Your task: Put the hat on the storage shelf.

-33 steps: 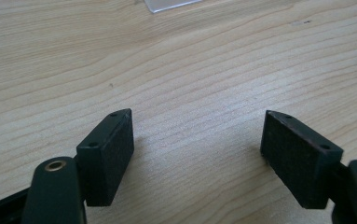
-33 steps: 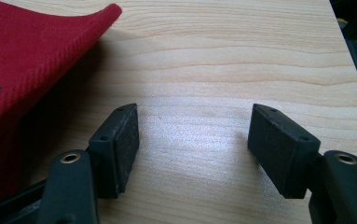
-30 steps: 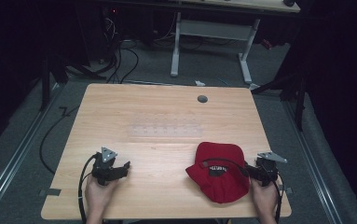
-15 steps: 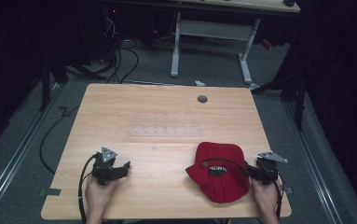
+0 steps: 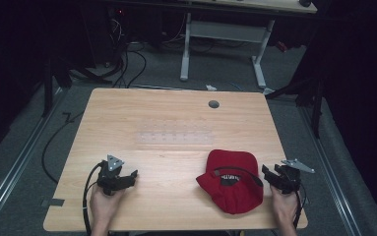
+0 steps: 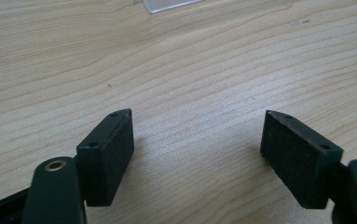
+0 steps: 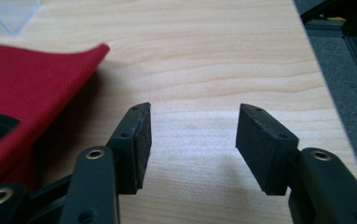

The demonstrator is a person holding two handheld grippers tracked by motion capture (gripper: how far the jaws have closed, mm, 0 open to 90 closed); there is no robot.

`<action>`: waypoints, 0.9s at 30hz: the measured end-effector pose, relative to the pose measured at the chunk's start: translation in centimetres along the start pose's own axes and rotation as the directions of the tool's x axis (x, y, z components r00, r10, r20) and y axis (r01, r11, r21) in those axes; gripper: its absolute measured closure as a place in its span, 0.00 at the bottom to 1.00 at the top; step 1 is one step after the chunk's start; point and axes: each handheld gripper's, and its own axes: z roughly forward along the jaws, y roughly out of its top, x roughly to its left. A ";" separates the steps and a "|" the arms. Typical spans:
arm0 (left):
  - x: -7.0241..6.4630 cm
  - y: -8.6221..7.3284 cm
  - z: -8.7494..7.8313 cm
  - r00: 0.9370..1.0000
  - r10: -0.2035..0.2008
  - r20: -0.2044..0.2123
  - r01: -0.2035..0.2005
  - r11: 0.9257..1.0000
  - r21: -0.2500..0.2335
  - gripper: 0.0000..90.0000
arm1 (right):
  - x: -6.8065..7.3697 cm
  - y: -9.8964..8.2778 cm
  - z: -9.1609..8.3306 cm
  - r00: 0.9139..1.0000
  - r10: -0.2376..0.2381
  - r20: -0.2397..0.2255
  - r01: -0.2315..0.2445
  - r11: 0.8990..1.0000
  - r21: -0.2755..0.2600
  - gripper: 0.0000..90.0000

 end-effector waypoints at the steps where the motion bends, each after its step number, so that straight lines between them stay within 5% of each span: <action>1: 0.0 0.0 0.0 1.000 0.000 0.000 0.000 1.000 0.000 0.29 | -0.1 0.1 -0.4 1.000 0.004 -0.005 -0.004 1.000 -0.013 0.52; 15: 0.0 0.0 0.0 1.000 0.001 0.002 -0.001 1.000 0.000 0.29 | 1.2 1.0 -4.0 0.994 -0.024 -0.104 0.013 0.995 -0.098 0.50; 27: -0.1 0.0 0.0 1.000 0.001 0.001 -0.001 1.000 -0.001 0.29 | 3.0 0.9 -5.4 0.980 -0.057 -0.192 0.040 0.995 -0.093 0.39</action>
